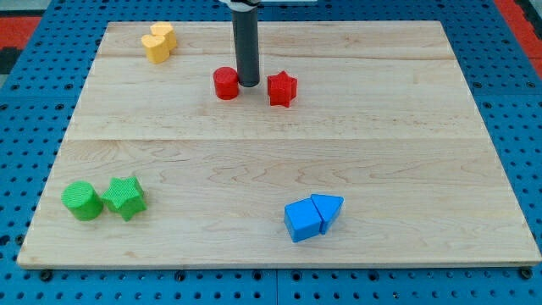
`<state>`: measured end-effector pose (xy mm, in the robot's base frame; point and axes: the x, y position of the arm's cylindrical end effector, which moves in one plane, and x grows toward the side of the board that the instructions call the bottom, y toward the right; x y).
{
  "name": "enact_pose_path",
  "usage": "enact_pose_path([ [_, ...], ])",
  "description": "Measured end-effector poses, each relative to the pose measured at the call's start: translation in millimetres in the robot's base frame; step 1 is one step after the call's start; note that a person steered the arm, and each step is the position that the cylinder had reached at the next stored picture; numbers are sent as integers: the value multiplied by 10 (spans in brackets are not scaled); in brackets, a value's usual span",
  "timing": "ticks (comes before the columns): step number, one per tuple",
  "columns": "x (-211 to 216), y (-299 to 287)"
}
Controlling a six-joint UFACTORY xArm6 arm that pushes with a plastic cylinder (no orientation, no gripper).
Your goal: Place the red blocks diagonal to each other
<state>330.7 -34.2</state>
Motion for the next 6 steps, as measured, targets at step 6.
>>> enact_pose_path([
  [6, -84, -437],
])
